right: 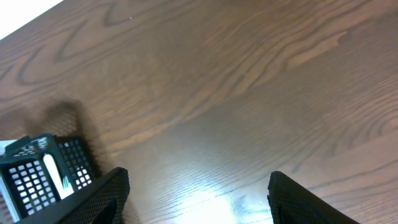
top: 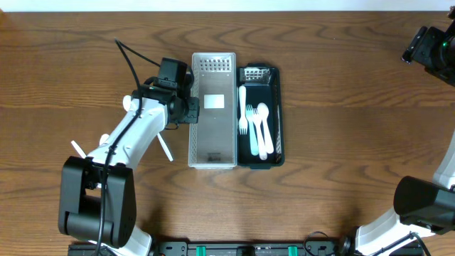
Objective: Pack container
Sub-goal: 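Lift the right gripper away to the right and move left gripper toward spoons, then lower the left gripper onto a white spoon at the left and grasp it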
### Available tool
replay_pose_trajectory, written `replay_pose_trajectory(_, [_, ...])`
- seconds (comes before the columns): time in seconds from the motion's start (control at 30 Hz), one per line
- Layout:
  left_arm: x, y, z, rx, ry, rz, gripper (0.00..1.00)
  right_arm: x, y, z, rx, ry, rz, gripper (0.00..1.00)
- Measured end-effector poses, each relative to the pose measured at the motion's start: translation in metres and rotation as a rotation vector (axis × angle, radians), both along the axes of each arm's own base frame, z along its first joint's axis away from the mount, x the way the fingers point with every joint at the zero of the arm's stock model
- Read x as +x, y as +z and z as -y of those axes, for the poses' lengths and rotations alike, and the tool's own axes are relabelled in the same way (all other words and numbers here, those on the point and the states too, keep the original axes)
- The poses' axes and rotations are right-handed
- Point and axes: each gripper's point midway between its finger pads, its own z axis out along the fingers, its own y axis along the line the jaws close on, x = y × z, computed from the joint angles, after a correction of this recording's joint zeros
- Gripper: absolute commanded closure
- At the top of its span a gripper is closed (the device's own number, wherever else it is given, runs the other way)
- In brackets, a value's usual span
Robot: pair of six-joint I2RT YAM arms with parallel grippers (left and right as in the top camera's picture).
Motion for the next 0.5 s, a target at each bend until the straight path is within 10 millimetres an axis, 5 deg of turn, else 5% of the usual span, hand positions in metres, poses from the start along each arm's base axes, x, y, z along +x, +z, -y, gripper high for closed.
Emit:
replay_pose_trajectory(0.23, [0.0,0.0,0.001,0.0,-0.004,0.0,0.93,0.0,0.0,0.0,0.0,0.0,0.0,0.25])
replay_pose_trajectory(0.43, [0.0,0.003,-0.009,0.037,0.009,0.008,0.45,0.0,0.0,0.0,-0.001,0.002,0.0,0.17])
replay_pose_trajectory(0.5, [-0.003,0.013,-0.02,0.065,0.033,0.017,0.39,0.0,0.0,0.0,-0.002,0.006,-0.001,0.16])
